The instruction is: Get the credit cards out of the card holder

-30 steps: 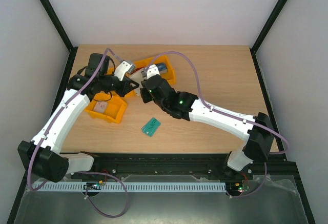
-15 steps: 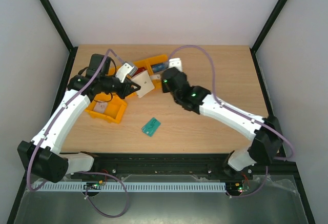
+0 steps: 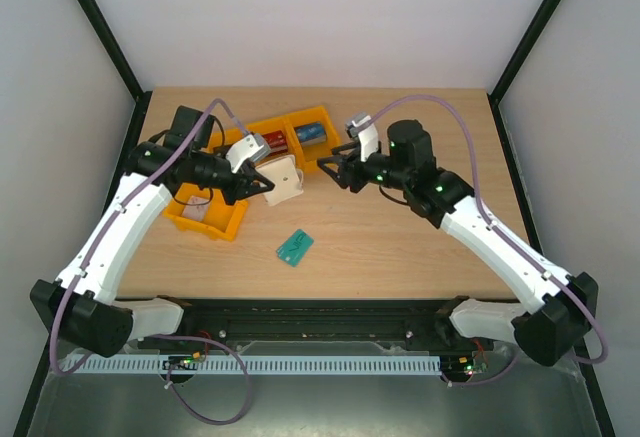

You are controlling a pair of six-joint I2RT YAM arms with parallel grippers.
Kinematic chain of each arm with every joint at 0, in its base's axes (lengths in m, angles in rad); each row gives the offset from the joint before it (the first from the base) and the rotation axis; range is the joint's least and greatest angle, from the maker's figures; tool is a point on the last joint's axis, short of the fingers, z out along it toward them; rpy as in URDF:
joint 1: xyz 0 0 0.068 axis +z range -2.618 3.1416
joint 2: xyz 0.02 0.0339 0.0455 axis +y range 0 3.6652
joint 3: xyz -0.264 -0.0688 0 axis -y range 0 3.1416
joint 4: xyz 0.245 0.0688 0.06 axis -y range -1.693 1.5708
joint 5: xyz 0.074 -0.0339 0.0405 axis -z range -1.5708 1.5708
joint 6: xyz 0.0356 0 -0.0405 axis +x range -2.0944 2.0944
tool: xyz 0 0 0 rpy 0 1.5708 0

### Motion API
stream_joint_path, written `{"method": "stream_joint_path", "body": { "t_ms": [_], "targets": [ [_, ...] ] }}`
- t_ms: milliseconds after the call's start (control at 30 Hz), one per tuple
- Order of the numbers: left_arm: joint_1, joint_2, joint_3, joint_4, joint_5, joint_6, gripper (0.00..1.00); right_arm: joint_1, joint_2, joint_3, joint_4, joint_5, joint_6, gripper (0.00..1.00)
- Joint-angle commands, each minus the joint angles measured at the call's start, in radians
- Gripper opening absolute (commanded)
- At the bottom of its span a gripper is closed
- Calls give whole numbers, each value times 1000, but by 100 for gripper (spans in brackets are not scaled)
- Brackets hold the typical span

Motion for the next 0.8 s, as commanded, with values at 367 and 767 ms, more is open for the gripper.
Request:
{"method": "stream_joint_path", "body": {
  "t_ms": [367, 767],
  "targets": [
    [-21, -14, 83, -164, 191, 206, 2, 32, 101, 6, 143, -488, 23, 54],
    [-21, -12, 77, -125, 183, 162, 13, 110, 137, 31, 136, -539, 15, 19]
  ]
}}
